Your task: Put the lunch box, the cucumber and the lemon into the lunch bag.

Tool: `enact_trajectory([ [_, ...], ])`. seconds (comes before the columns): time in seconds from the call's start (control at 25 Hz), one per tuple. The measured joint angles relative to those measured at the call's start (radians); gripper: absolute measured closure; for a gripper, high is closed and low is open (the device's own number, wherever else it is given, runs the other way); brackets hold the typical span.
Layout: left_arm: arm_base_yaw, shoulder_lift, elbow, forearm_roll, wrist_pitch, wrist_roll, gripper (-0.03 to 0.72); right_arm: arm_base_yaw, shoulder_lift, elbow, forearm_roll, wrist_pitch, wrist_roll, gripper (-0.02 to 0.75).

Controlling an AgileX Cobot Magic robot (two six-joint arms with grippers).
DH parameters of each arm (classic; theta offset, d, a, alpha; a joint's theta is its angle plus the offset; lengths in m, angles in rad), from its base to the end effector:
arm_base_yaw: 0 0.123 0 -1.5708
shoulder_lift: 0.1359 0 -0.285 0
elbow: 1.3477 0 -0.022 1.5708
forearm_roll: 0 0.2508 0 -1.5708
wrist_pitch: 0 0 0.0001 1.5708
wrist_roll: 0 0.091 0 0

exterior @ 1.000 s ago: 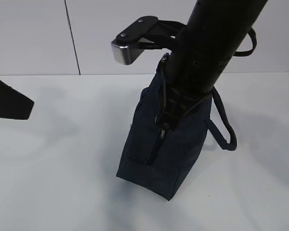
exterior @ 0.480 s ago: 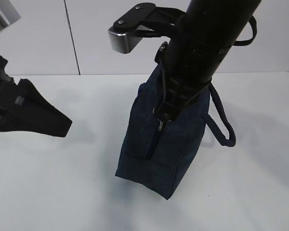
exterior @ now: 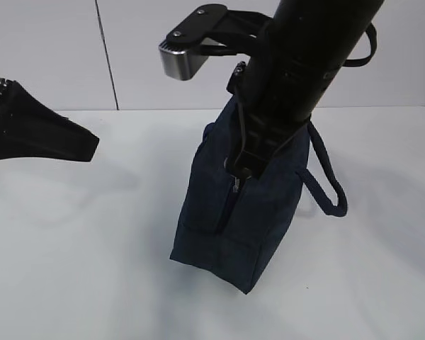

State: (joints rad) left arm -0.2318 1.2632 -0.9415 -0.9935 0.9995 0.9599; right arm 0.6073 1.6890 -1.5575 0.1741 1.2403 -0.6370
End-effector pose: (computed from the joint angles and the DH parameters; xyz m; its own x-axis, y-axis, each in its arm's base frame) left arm 0.2173 -0.1172 0.3149 -0.6073 0.3356 -0.7201 0.7554 0.5247 -0.3925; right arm 0.2779 0.2113 0.3237 -0.3284 -0.8865 -0.3259 -0.9343 0.3556 -0.0259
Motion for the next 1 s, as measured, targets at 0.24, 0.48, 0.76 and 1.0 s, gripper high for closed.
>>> enact_trajectory([
  [0.24, 0.000, 0.002, 0.000, -0.005, -0.009, 0.068, 0.441, 0.000, 0.000, -0.037, 0.000, 0.002, -0.012, 0.730],
  [0.48, 0.000, 0.023, 0.000, -0.008, -0.020, 0.085, 0.441, 0.000, 0.004, -0.104, 0.000, 0.010, -0.020, 0.730],
  [0.76, -0.006, 0.096, 0.000, -0.060, -0.022, 0.135, 0.441, 0.000, 0.025, -0.113, 0.024, 0.013, -0.023, 0.730],
  [1.0, -0.045, 0.174, 0.000, -0.084, -0.025, 0.185, 0.441, 0.000, 0.079, -0.116, 0.041, 0.013, -0.027, 0.730],
])
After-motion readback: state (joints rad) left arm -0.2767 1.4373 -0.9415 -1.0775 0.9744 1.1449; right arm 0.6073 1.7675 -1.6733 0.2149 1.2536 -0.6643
